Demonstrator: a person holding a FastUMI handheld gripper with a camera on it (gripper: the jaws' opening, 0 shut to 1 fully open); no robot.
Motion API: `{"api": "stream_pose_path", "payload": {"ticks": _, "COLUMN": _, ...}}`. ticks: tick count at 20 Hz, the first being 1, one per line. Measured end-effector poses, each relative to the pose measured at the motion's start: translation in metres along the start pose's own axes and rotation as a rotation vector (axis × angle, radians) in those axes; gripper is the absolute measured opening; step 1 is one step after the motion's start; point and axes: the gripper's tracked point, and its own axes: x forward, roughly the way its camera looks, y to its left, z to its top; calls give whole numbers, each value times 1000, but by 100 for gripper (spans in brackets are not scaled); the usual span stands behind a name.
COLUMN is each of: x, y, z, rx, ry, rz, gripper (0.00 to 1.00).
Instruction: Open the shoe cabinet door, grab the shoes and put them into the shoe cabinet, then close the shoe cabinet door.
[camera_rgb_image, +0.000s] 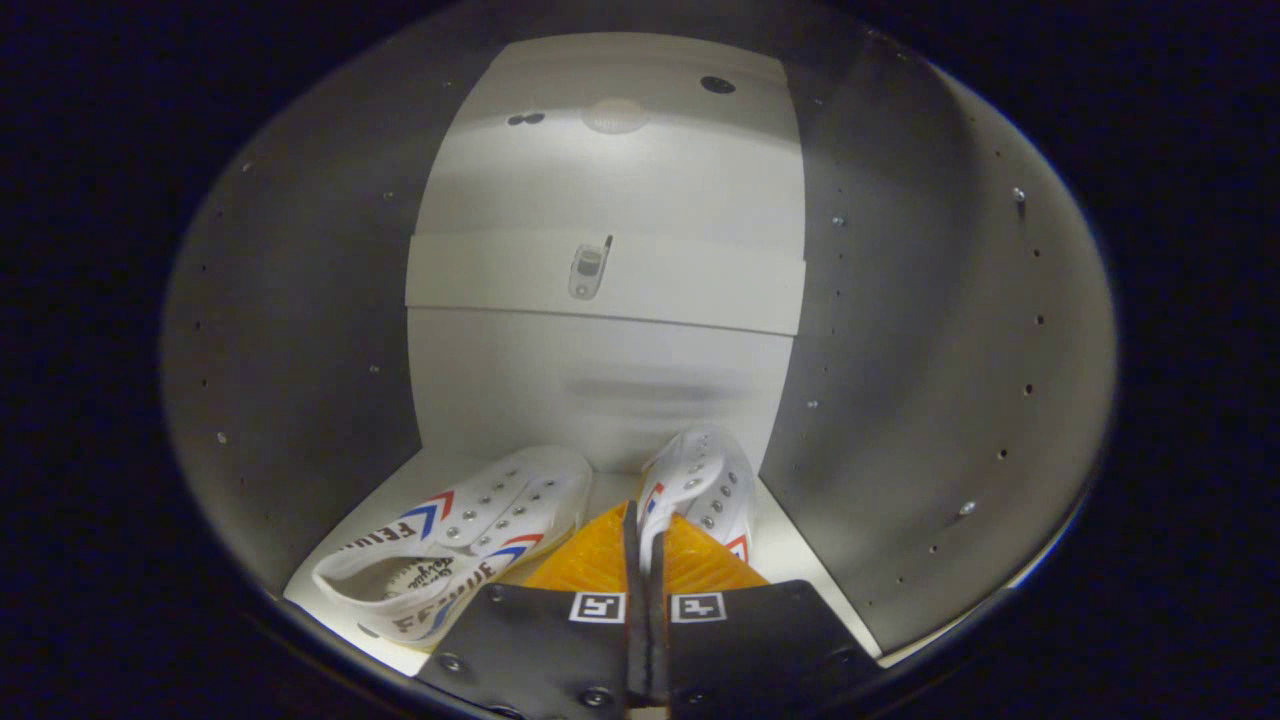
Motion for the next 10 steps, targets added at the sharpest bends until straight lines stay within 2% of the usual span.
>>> {"api": "stream_pose_path", "payload": {"ticks": 6, "x": 6, "y": -3, "z": -3, "rx": 18, "ry": 25, "rz": -25, "gripper": 3}}
{"api": "stream_pose_path", "payload": {"ticks": 10, "x": 8, "y": -2, "z": -8, "rx": 39, "ry": 50, "rz": -27, "gripper": 11}}
